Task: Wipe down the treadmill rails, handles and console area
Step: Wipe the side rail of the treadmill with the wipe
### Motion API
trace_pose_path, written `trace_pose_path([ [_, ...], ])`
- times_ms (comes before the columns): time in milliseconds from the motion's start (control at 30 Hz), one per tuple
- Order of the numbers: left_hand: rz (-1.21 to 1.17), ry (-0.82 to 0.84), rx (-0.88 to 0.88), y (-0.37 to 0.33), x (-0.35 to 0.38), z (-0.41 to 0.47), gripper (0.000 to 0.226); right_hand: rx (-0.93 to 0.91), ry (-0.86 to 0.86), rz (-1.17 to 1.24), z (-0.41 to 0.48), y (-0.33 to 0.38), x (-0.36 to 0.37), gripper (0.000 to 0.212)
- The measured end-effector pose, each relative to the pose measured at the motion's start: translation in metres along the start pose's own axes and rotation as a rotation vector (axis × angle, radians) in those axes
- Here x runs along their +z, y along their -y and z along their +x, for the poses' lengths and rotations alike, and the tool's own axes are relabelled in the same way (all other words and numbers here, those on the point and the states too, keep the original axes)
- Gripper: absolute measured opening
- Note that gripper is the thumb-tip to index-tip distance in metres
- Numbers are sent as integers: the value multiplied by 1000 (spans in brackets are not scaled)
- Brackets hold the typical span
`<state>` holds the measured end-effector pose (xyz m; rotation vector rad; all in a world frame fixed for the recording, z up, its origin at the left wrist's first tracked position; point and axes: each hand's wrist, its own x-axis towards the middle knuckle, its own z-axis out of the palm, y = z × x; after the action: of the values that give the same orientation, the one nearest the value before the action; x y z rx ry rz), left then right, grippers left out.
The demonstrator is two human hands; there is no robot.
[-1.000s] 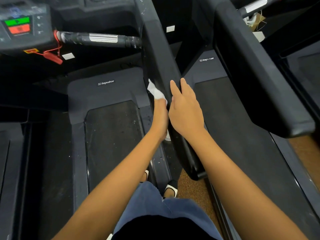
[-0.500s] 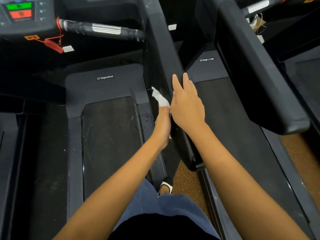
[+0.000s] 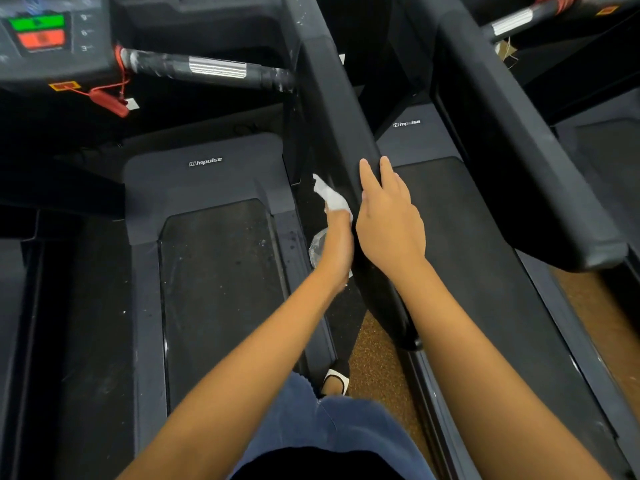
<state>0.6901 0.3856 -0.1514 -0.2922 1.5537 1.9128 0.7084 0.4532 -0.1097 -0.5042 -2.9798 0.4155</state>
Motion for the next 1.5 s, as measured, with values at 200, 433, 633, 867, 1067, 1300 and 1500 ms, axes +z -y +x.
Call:
trace_pose_path([
  [200, 33, 61, -129, 93, 4, -75, 69, 6, -21, 22, 0, 1, -1, 53],
  [433, -126, 28, -112, 47, 5, -36, 47, 3, -31, 68, -3, -1, -4, 50],
  [633, -76, -36, -129, 72, 18, -68, 26, 3, -21, 89, -3, -1, -5, 50],
  [867, -67, 5, -23, 58, 22, -78, 99, 17, 24, 187, -3, -5, -9, 49],
  [1067, -86, -80, 24, -2, 9, -6, 69, 52, 41, 328, -2, -7, -12, 51],
  [1300, 14, 2, 177, 53, 22, -63, 73, 150, 34, 468, 9, -1, -15, 50],
  [1500, 264, -72, 341, -12, 11, 23, 59, 278, 24, 740, 27, -4, -17, 47],
])
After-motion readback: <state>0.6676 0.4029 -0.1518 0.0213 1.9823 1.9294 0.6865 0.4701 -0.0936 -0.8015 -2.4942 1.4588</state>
